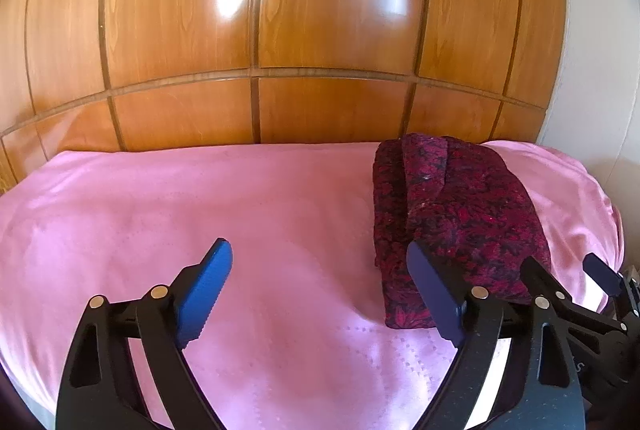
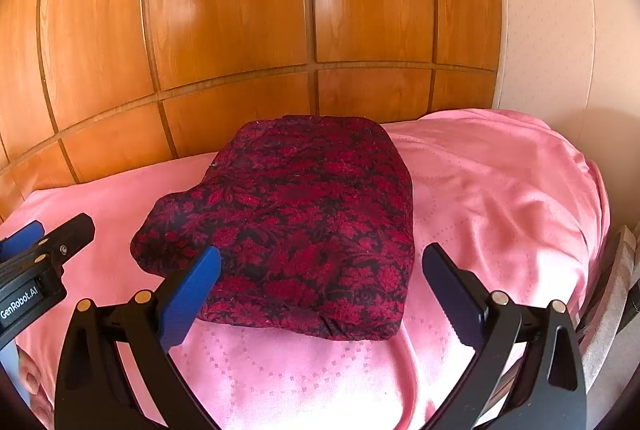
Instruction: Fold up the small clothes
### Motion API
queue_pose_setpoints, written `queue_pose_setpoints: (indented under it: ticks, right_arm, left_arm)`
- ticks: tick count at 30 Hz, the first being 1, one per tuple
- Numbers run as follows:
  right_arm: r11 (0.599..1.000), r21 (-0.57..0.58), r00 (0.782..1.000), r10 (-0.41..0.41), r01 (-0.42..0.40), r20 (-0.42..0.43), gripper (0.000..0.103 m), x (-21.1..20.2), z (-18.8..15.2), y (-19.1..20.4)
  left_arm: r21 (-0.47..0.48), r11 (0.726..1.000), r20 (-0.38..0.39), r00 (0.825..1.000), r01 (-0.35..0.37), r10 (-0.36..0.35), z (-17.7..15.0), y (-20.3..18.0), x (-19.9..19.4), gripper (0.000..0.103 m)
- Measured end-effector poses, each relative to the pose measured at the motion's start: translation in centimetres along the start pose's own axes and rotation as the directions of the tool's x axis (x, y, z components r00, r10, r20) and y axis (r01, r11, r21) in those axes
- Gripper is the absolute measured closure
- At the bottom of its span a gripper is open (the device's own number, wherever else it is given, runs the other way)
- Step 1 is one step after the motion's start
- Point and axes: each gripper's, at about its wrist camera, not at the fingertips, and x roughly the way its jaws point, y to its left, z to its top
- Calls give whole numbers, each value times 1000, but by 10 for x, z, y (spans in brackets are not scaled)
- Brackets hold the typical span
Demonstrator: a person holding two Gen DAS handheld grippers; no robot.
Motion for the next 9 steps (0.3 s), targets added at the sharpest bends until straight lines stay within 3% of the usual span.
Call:
queue_pose_setpoints:
  ticks: [9]
  right_arm:
    - [1000,7,1000,-2,2,26,2,-2,8,-2]
  left_arm:
    - [-21,1000,-48,999,-19,18,-2,4,11,11]
